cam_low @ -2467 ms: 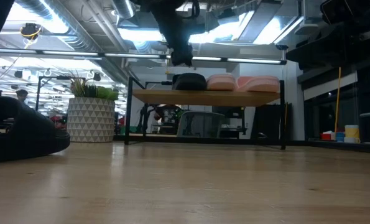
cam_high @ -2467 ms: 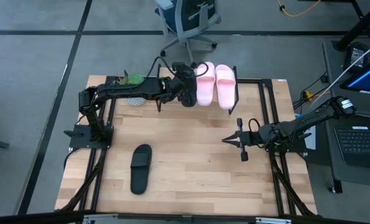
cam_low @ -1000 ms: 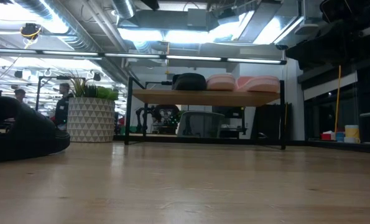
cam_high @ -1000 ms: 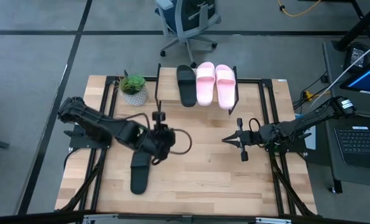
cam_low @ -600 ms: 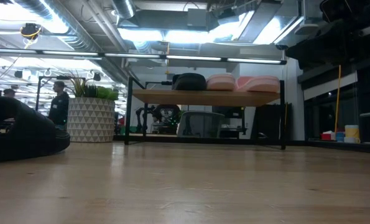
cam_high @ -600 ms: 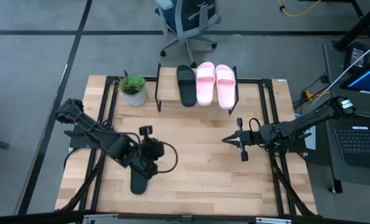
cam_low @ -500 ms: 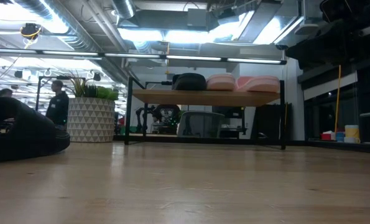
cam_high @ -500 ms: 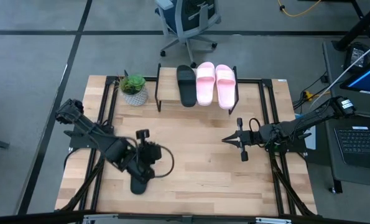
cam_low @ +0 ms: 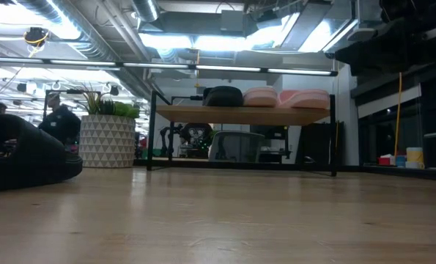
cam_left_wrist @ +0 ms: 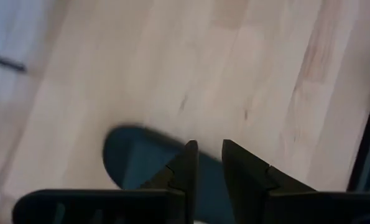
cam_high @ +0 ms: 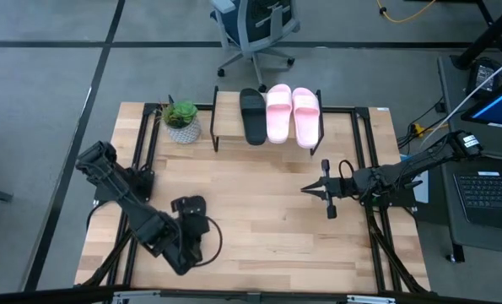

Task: Pick and place slides into the shelf
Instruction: Put the black slide on the shelf

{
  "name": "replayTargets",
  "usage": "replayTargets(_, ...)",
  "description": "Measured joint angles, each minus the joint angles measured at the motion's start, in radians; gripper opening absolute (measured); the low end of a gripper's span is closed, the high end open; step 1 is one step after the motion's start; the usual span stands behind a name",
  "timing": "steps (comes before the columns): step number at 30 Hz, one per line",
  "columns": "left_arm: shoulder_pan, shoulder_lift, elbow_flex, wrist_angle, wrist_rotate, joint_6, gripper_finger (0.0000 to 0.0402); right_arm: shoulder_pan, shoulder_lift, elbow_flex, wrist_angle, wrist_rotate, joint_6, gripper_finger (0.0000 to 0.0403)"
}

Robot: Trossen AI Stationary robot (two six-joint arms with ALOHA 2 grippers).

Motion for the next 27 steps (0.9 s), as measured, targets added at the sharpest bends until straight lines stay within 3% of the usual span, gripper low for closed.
replayTargets(7, -0.060, 0.056, 0.000, -0.052, 0.031, -0.145, 0.0066, 0.000, 0.000, 0.000, 0.021, 0.000, -0.023, 0.0021)
replayTargets(27, -0.106, 0.127, 0.000, -0.051, -0.038, -0.262, 0.0066, 0.000, 0.000, 0.000, 0.031, 0.000, -0.028, 0.0021)
